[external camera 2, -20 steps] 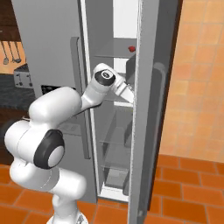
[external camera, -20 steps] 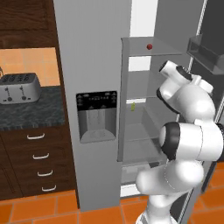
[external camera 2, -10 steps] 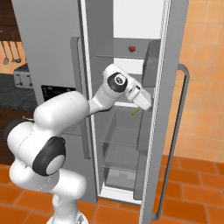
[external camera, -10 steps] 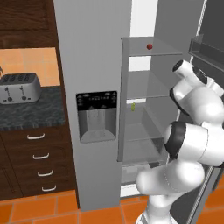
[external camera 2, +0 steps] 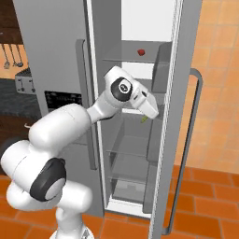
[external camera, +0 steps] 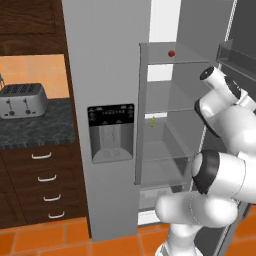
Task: Take the strawberry from the fridge and place it on top of the pancake, located on the dining counter.
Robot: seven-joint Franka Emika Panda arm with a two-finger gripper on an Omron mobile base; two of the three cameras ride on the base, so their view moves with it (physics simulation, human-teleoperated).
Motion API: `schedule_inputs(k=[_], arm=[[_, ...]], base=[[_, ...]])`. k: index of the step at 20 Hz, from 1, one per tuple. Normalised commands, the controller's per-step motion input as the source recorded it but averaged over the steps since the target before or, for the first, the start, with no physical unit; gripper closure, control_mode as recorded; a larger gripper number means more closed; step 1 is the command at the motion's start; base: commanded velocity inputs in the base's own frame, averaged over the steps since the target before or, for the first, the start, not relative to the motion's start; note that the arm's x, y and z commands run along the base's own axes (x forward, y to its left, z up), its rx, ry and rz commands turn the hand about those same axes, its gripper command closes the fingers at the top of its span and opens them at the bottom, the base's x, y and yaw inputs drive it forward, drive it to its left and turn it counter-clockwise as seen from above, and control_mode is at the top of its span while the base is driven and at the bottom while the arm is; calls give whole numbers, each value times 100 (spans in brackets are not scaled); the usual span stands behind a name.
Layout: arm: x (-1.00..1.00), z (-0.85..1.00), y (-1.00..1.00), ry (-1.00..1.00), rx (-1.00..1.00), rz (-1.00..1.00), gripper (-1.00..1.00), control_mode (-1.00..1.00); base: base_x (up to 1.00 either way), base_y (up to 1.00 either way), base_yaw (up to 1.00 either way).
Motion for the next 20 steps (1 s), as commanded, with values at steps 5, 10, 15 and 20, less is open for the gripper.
schedule_inputs(k=[5, 10, 15, 20], arm=[[-31, 1, 92, -1, 0, 16, -100, -100], [-35, 0, 77, -1, 2, 27, -100, -100], [-58, 13, 37, 0, 0, 38, -100, -100], [-49, 27, 40, 10, 1, 42, -100, -100]], base=[[0, 0, 0], [0, 0, 0], [0, 0, 0], [0, 0, 0]])
